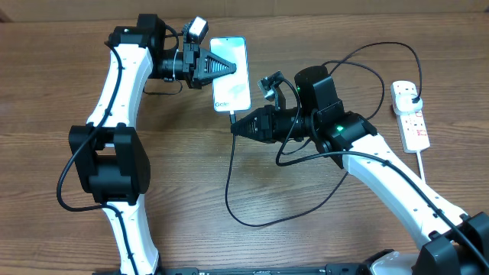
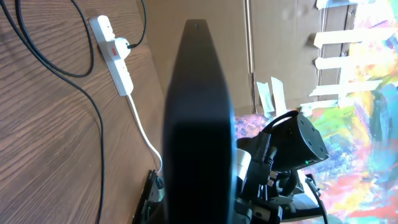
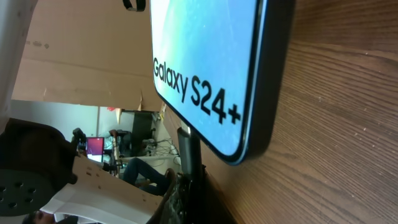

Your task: Plug charger to phone and switch on socket

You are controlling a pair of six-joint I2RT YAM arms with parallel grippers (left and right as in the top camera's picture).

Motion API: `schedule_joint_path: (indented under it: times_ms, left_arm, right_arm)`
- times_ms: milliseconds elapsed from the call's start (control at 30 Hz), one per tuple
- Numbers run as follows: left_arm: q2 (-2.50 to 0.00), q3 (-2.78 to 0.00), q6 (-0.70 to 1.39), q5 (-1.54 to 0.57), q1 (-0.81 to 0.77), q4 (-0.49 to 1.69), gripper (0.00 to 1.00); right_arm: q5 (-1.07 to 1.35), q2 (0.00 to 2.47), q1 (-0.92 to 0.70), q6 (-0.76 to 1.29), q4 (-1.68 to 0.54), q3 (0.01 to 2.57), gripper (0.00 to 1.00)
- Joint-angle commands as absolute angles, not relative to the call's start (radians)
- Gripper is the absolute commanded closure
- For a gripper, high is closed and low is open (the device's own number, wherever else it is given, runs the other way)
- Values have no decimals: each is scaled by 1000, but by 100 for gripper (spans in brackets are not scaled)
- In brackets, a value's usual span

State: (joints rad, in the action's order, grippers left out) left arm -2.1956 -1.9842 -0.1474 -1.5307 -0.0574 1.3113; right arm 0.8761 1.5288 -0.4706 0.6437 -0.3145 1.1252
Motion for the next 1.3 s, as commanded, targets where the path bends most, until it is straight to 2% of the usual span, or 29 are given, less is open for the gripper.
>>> schedule_joint_path:
  times_ms: [0, 1267]
  left_arm:
    - [-2188, -2004, -133, -1581, -58, 1312, 96]
    - [-2188, -2004, -122, -1581, -46, 1304, 96]
  right_arm:
    - [845, 1515, -449, 647, -300, 1124, 96]
    - [830, 1515, -437, 648, -284, 1124, 96]
